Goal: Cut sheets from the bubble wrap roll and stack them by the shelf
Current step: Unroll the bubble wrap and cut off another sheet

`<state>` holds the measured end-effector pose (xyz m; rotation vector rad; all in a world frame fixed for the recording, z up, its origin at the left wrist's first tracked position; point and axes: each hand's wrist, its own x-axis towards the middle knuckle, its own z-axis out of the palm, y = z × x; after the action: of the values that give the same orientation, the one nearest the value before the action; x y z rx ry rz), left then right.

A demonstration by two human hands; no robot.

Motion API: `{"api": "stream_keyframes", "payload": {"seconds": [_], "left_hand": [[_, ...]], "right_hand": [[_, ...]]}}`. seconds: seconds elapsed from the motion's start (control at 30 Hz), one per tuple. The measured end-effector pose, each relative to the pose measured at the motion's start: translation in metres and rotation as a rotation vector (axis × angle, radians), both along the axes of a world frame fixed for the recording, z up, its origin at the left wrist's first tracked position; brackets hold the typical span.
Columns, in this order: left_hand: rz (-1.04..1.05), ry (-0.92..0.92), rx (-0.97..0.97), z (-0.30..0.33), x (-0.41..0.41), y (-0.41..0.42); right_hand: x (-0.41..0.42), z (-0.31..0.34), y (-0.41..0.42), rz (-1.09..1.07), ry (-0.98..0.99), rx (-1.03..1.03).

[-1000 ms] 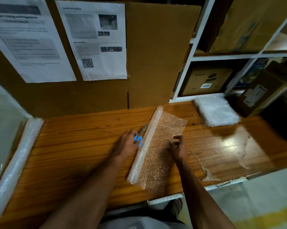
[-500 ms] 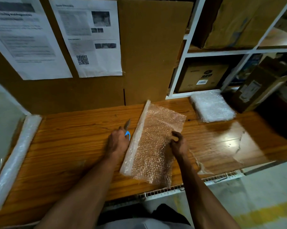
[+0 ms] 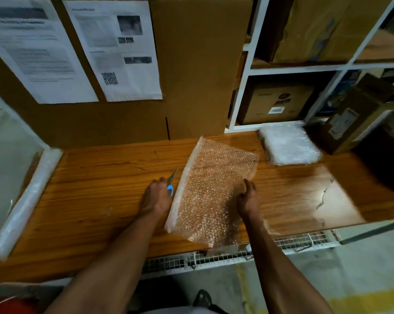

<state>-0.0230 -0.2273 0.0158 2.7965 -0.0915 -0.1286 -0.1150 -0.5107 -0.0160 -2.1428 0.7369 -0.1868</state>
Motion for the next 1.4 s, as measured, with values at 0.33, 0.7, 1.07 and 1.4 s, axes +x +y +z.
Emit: {"api": "stream_keyframes", "payload": {"seconds": [0.33,0.7,1.07,1.4], "left_hand": [[-0.275,0.090,-0.094,-0.017,-0.063,-0.016],[0.057,0.055,-0.079,-0.004,-0.060,0.029],[0.338,0.628,-0.752,0.012,-0.083,0.011],[0.242,1.116,-0.940,0.006,-0.101,0.065]], "right_hand": [[-0.037,-0.015,0.061,0.516,0.161,-0.455],[-0.049,-0.016,0.062,0.582,0.267,-0.516],[-0.085,-0.028,0.114,0.819,0.157,-0.500],[-0.085,-0.028,0.134,0.762,0.123,-0.422]]}}
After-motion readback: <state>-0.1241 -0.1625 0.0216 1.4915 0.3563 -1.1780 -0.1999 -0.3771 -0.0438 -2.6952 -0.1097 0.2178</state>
